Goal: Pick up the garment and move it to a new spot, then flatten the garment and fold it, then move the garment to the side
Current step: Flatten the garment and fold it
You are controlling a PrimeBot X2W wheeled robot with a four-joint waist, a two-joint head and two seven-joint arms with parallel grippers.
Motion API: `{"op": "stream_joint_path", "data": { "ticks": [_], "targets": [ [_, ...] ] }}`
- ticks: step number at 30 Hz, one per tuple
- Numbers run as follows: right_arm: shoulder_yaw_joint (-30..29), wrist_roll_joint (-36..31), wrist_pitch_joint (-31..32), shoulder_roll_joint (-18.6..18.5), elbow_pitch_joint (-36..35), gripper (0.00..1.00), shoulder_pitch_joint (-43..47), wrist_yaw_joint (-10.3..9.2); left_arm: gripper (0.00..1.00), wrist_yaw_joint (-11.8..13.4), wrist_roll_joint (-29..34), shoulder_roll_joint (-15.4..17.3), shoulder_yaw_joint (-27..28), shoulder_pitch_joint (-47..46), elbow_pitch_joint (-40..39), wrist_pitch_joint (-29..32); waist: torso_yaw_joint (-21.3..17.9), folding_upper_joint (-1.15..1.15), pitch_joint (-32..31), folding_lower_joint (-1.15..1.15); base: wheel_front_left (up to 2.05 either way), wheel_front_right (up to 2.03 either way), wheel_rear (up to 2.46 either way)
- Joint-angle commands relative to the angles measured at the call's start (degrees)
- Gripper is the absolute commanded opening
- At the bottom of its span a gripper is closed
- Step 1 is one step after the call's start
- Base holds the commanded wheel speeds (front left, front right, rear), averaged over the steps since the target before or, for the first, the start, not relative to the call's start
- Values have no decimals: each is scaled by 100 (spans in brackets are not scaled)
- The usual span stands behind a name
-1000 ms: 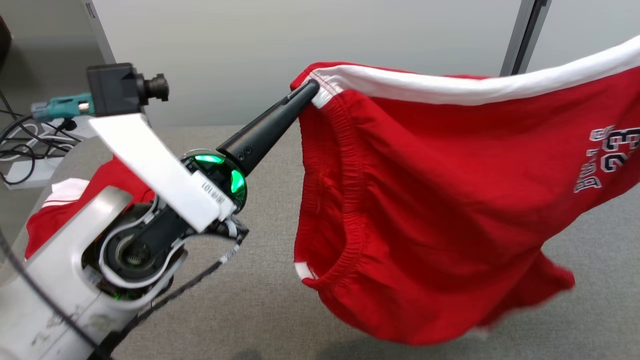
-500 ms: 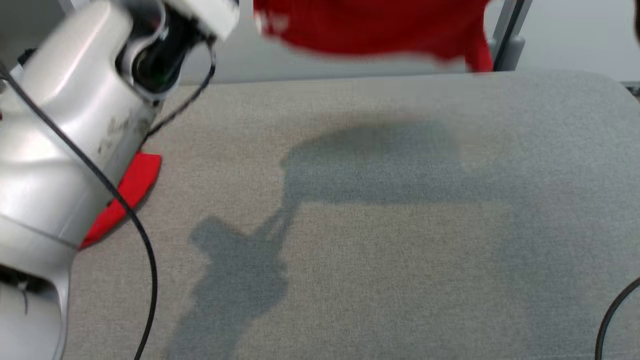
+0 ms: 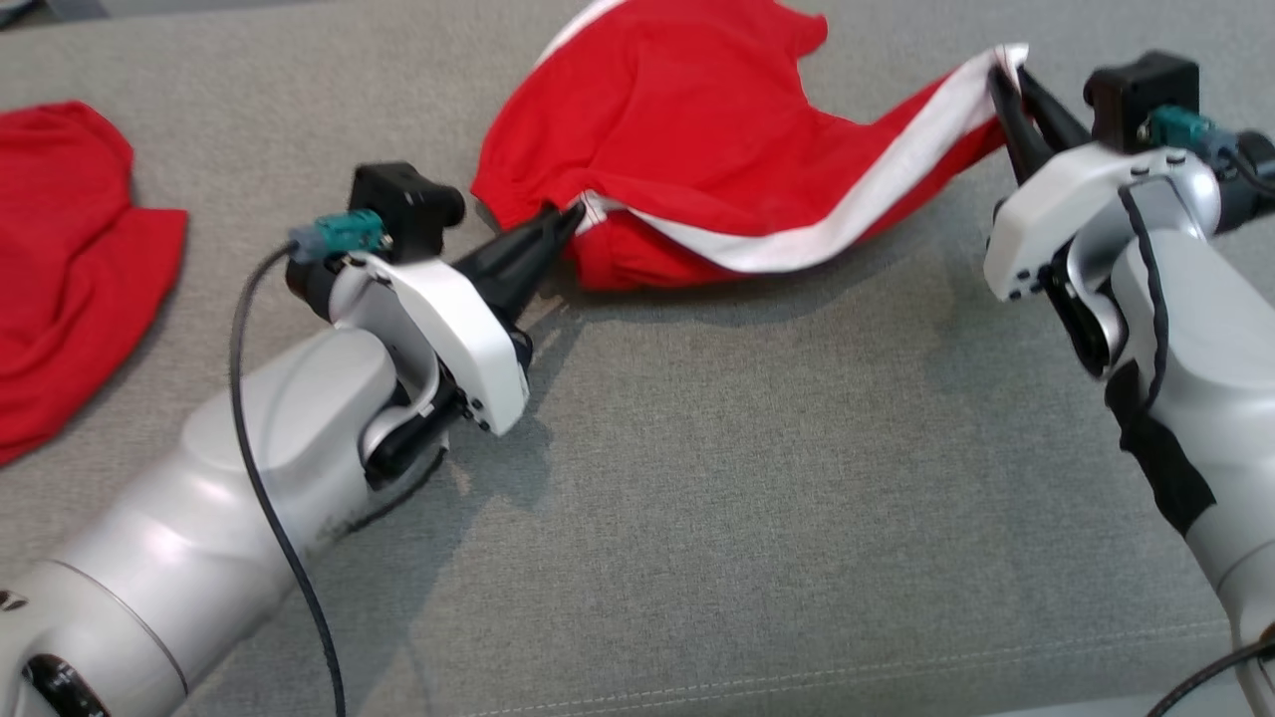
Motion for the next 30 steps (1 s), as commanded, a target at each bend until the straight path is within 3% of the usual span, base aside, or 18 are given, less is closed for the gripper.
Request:
{"op": "stream_joint_path", "data": {
  "ticks": [1,16,30],
  "targets": [
    [70,151,-76,-56,-74,0,272,21,0,-40,134,93,122,10,-91,-71,-125,0,364,0,0,0,0],
    [-281,401,-81,-882,-1090,0,2096,21,0,-40,1252,320,42,1251,-897,118,325,0,-15,0,0,0,0],
    [-355,575,232,-1154,-1769,0,3690,21,0,-40,1735,405,41,2196,-1015,439,487,0,-554,0,0,0,0]
  ]
}}
